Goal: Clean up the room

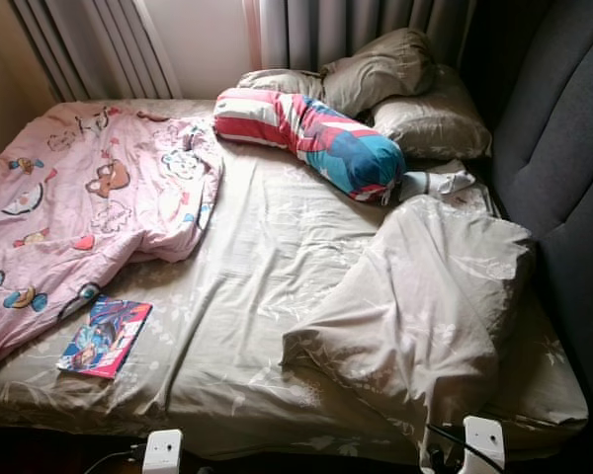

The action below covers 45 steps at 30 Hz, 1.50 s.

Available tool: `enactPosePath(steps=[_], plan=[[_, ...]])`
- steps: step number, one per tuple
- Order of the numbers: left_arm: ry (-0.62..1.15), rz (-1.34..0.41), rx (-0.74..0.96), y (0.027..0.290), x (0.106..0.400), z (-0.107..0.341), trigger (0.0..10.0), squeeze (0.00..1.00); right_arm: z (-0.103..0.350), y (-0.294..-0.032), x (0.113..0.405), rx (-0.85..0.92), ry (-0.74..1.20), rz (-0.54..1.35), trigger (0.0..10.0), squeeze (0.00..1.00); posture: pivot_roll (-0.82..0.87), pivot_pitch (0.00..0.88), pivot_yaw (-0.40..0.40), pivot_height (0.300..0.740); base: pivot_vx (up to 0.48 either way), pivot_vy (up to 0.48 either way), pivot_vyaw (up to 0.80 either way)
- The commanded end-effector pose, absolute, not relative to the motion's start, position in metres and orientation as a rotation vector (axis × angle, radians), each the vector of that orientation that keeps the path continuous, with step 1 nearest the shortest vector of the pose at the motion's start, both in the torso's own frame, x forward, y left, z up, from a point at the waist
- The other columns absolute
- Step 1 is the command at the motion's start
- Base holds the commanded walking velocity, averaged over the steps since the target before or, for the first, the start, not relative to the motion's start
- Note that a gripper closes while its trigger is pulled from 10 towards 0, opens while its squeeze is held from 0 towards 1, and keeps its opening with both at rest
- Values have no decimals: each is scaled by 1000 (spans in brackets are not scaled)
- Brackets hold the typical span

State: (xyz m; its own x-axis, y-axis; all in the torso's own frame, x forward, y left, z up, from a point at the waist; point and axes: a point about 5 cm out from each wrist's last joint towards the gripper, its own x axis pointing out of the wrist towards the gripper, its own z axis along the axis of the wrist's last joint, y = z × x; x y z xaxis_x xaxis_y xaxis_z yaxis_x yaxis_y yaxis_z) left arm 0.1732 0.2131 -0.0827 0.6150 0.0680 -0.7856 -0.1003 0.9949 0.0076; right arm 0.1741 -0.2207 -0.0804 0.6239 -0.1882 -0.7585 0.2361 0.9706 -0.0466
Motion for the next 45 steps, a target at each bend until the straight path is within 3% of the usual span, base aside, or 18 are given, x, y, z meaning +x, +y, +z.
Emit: enactPosePath(steps=[1, 26, 30, 33, 40, 45], plan=[[926, 100, -25, 216, 167, -85, 10000, 0, -83, -218, 170, 69, 874, -244, 10000, 0, -43, 46, 47, 740, 0, -240, 0], [813, 101, -2, 218, 171, -79, 10000, 0, -58, -218, 209, 117, 642, -235, 10000, 0, -56, 26, 53, 740, 0, -48, 0], [536, 58, 32, 220, 224, -42, 10000, 0, -45, -216, 224, 133, 532, -245, 10000, 0, -61, 26, 55, 740, 0, 0, 0], [490, 47, 28, 218, 230, -36, 10000, 0, -41, -214, 228, 138, 492, -250, 10000, 0, -59, 35, 53, 740, 0, 0, 0], [524, 68, 5, 218, 224, -42, 10000, 0, -48, -213, 220, 141, 530, -257, 10000, 0, -52, 54, 49, 740, 0, 0, 0], [590, 76, 6, 221, 211, -51, 10000, 0, -49, -210, 219, 136, 541, -250, 10000, 0, -52, 62, 48, 740, 0, -272, -756]])
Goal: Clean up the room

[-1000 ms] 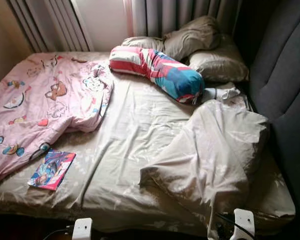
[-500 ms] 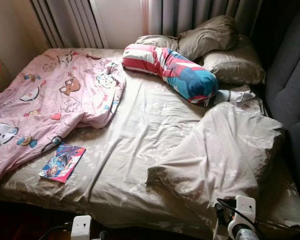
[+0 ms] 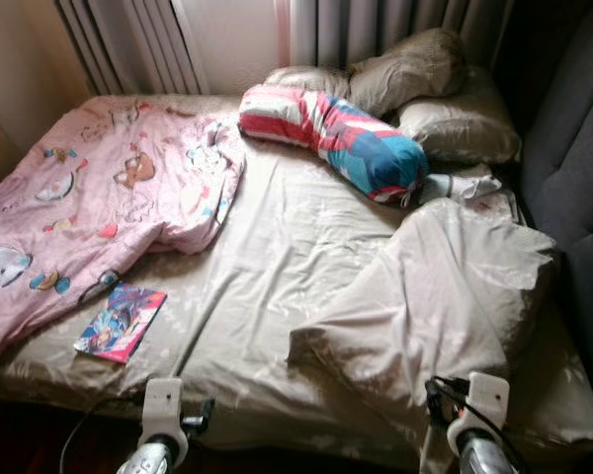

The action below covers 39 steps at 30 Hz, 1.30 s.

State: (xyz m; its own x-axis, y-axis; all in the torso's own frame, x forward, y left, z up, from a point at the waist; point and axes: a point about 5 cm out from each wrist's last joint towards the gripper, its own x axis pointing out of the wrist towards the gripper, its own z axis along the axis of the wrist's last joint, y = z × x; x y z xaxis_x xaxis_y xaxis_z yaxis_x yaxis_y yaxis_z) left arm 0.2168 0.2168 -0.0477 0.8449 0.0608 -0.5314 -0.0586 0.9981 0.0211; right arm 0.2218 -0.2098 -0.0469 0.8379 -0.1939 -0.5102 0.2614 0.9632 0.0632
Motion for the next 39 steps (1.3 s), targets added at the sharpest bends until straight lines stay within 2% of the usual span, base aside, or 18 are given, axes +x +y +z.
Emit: enactPosePath(steps=[1, 16, 39], plan=[[596, 77, 6, 221, 210, -52, 10000, 0, -49, -210, 219, 135, 536, -251, 10000, 0, -53, 64, 48, 740, 0, -281, 0], [622, 90, -2, 221, 205, -56, 10000, 0, -48, -208, 221, 133, 531, -248, 10000, 0, -49, 73, 41, 740, 0, -300, 0], [583, 115, -24, 226, 214, -49, 10000, 0, -49, -201, 221, 162, 542, -192, 10000, 0, -51, 79, 42, 740, 0, 0, 0]])
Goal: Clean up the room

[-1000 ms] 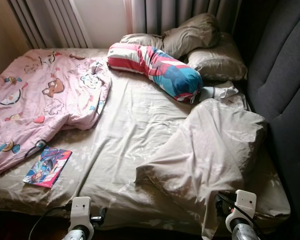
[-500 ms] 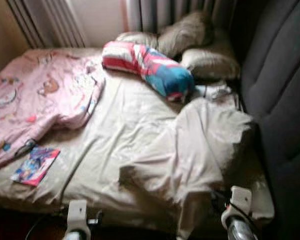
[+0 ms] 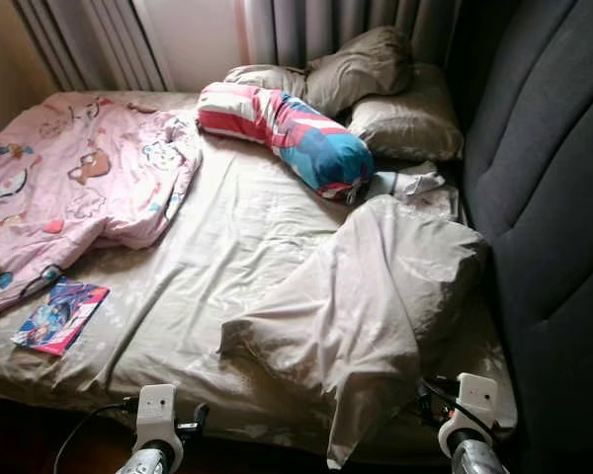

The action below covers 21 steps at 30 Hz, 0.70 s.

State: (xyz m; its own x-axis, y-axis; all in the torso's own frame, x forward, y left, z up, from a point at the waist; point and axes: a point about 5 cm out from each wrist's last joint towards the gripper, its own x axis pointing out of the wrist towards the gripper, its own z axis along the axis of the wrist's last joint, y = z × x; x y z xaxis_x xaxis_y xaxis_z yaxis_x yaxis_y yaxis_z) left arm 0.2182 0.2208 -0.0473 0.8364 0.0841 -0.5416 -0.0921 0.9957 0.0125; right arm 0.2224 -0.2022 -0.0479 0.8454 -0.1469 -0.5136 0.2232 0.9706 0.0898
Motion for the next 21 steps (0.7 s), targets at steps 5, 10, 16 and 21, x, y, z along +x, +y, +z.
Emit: enactPosePath(steps=[5, 10, 16, 21], plan=[[588, 119, -22, 227, 212, -50, 10000, 0, -51, -196, 220, 152, 557, -146, 10000, 0, -50, 80, 43, 740, 0, 0, 0], [588, 115, -22, 228, 213, -50, 10000, 0, -53, -190, 220, 167, 577, -78, 10000, 0, -53, 82, 45, 740, 158, 0, 0], [589, 111, -19, 228, 213, -49, 10000, 0, -55, -189, 218, 166, 589, -77, 10000, 0, -51, 83, 45, 740, 298, 0, 0], [593, 103, -17, 227, 213, -49, 10000, 0, -56, -193, 216, 166, 607, -90, 10000, 0, -51, 80, 47, 740, 294, 0, 0]])
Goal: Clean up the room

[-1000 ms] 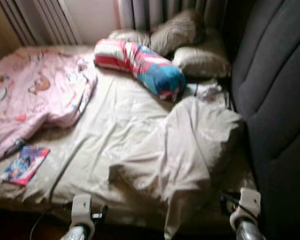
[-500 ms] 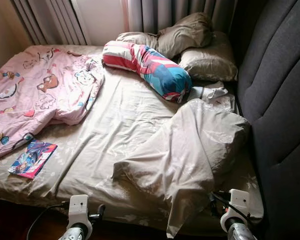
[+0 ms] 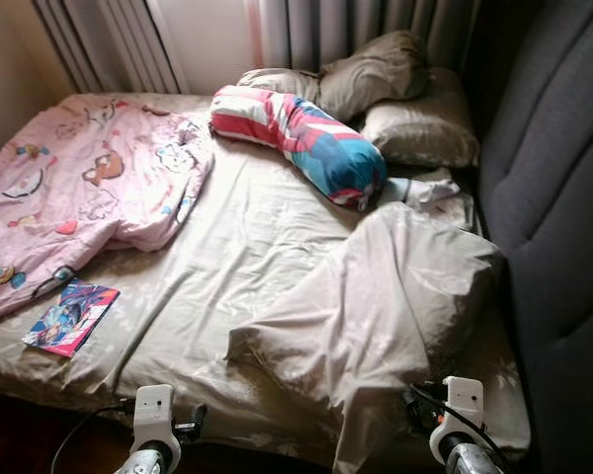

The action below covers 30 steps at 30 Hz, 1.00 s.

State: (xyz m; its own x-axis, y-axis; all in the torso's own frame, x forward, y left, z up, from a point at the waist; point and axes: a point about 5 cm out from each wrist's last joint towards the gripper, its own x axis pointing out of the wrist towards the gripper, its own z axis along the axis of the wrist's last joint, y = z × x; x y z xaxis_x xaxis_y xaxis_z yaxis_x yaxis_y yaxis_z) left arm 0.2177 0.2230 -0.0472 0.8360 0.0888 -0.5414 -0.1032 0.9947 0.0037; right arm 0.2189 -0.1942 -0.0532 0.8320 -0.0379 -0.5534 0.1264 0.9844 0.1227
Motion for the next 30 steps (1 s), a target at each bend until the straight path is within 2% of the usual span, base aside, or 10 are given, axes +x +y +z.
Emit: enactPosePath(steps=[1, 20, 21, 22, 30], plan=[[594, 98, -15, 227, 213, -50, 10000, 0, -57, -193, 215, 168, 612, -91, 10000, 0, -52, 80, 47, 740, 0, 0, 0], [613, 89, -1, 231, 203, -54, 10000, 0, -64, -184, 209, 259, 672, -76, 10000, 8, -42, 120, 62, 740, 0, 0, 0], [615, 88, 1, 231, 202, -54, 10000, 0, -65, -183, 208, 257, 677, -74, 10000, 643, -42, 120, 62, 740, 0, 0, 0], [618, 86, 4, 232, 201, -55, 10000, 0, -67, -183, 205, 255, 691, -86, 10000, 1000, -39, 130, 70, 740, 0, 0, 0], [613, 71, 31, 240, 198, -53, 10000, 0, -71, -183, 202, 276, 733, -176, 10000, 988, -15, 161, 103, 740, 0, 0, 0]])
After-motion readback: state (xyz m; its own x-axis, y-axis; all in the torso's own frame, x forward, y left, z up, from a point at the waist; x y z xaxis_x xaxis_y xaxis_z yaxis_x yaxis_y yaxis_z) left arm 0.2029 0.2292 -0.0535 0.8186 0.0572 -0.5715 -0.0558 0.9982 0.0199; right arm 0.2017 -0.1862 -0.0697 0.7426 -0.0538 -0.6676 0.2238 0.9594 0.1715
